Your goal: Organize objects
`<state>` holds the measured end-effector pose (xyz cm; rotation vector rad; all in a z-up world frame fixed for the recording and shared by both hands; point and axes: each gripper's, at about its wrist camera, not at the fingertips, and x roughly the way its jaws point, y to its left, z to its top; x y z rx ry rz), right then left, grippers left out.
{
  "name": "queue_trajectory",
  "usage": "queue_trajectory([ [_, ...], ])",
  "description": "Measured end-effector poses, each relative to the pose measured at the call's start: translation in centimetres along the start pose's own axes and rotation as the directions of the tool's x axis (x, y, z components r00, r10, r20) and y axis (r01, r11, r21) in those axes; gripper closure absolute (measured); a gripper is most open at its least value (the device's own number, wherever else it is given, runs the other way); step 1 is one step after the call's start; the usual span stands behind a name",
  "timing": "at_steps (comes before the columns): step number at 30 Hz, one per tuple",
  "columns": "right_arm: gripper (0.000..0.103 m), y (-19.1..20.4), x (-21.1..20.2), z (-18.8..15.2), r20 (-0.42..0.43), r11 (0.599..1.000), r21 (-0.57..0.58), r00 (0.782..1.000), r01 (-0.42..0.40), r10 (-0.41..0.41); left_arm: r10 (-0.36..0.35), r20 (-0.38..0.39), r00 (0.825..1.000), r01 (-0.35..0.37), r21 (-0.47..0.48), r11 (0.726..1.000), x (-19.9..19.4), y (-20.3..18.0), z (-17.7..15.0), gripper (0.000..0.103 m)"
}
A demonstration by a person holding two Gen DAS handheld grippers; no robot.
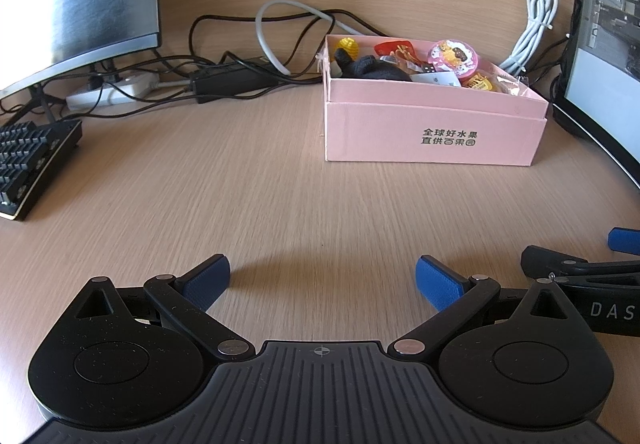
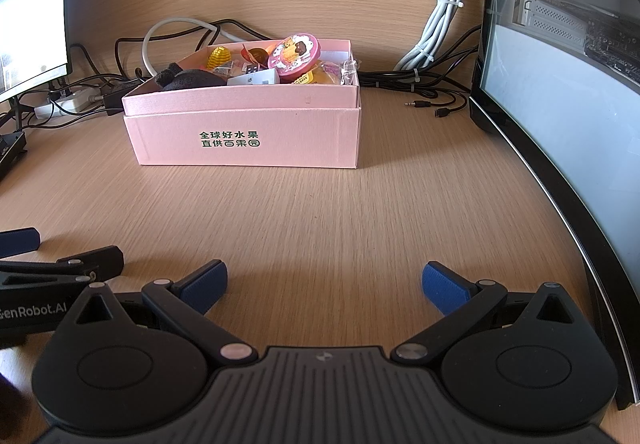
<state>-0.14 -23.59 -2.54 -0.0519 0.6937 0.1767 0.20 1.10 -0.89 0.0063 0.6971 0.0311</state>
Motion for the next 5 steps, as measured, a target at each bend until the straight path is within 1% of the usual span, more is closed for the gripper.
queue_trajectory([
  [5, 0.0, 0.0, 0.0, 0.01, 0.0, 1.0, 0.0, 1.0, 0.0, 0.0, -0.004, 0.005, 1.0, 0.004, -0.008, 1.0, -0.11, 0.27, -0.17, 0.001],
])
